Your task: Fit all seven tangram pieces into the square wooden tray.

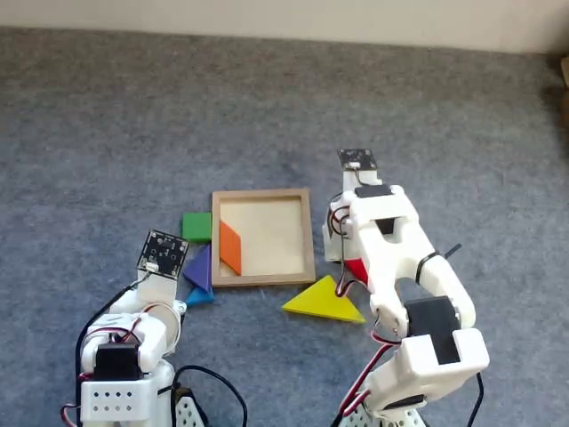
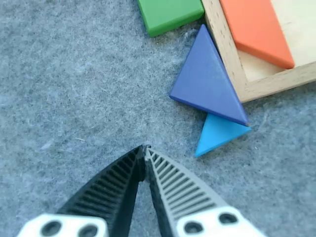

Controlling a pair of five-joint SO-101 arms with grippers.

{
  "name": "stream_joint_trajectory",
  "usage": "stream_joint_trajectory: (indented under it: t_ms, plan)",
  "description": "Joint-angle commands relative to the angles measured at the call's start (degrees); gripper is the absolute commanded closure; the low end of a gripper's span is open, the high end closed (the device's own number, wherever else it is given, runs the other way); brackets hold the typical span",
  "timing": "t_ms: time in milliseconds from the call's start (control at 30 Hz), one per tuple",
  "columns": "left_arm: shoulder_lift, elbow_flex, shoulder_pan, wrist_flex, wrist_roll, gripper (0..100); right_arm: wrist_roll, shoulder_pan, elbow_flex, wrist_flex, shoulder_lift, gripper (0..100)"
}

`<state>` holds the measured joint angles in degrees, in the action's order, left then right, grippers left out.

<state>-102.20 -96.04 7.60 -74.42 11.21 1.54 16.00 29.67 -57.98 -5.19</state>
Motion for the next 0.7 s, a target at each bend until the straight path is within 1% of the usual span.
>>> stream_joint_trajectory:
  t_ms: [0, 167, 267, 333, 500, 600, 667]
  plan:
    - [-1.5, -1.1, -1.1, -0.4, 0.4, 99, 0.1, -0.7, -0.2, 0.6, 0.4, 70.8]
    - [-1.5, -1.1, -1.1, -0.4, 0.4, 99, 0.1, -0.7, 0.1, 0.6, 0.4, 71.5]
    - [-1.5, -1.1, -1.1, -0.4, 0.4, 99, 0.1, -0.8, 0.1, 0.6, 0.5, 77.8]
    - [-1.5, -1.1, -1.1, -0.4, 0.4, 99, 0.1, -1.3, 0.1, 0.6, 0.7, 80.0]
    - [-1.5, -1.1, -1.1, -0.4, 0.4, 99, -0.2, -2.4, -0.3, -0.7, 1.5, 80.2]
    - [-1.5, -1.1, -1.1, -0.4, 0.4, 99, -3.4, -2.2, -0.4, -4.1, 4.8, 80.2]
    - [-1.5, -1.1, -1.1, -0.4, 0.4, 99, -4.5, -2.0, -0.2, -4.4, 8.1, 80.3]
